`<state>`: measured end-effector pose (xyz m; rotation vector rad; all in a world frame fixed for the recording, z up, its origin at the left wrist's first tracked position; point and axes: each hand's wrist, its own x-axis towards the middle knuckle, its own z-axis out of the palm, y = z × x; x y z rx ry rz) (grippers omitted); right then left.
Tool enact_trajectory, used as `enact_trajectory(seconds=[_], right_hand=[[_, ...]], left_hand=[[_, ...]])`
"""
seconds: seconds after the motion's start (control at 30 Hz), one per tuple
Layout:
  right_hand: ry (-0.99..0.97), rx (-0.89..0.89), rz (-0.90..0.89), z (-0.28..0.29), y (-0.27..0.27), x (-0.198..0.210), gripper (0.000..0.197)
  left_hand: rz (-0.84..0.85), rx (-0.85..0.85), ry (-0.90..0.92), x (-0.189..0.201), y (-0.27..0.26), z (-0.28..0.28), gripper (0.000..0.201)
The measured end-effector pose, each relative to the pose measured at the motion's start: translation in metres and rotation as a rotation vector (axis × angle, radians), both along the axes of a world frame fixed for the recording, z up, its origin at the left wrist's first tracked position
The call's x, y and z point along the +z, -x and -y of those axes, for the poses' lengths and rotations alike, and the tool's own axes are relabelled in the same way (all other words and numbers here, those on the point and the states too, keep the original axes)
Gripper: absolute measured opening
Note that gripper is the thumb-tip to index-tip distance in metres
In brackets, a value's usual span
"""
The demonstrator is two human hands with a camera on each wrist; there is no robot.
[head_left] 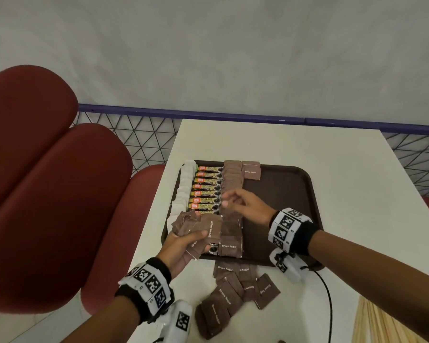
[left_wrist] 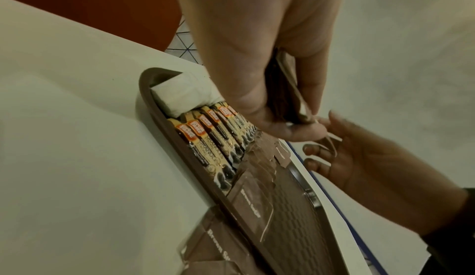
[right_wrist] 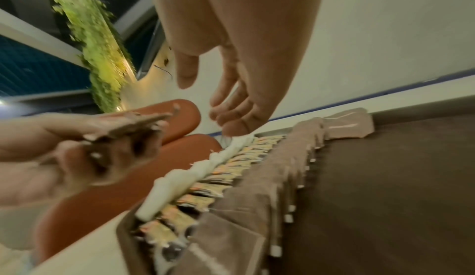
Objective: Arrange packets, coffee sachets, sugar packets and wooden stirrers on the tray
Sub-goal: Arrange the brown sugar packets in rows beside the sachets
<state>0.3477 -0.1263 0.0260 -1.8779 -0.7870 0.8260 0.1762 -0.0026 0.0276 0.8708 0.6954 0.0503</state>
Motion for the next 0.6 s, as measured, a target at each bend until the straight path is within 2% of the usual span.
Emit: enact_trajectory(seconds=[0.17, 0.33, 0.43, 0.6], right_hand=[[0.055, 0.172, -0.124, -0.003, 0.017, 0.004, 0.042], [0.09, 0.096, -0.174, 0.003, 0.008, 0.0, 0.038], [0.057, -0.076, -0.235, 0.01, -0.009, -0.001, 0.012], [0.126, -0.669, -0.136, 0.018, -0.064, -0.028, 0.014]], left_hand=[[0.02, -0.024, -0.009, 0.002, -0.002, 0.005, 0.04], [0.003, -0.012, 0.045, 0.0, -0.001, 0.003, 0.037], [0.021, 0.003, 0.101, -0.001, 0.0, -0.002, 0.04], [0.014, -0.001, 0.142, 0.0, 0.003, -0.008, 0.036]])
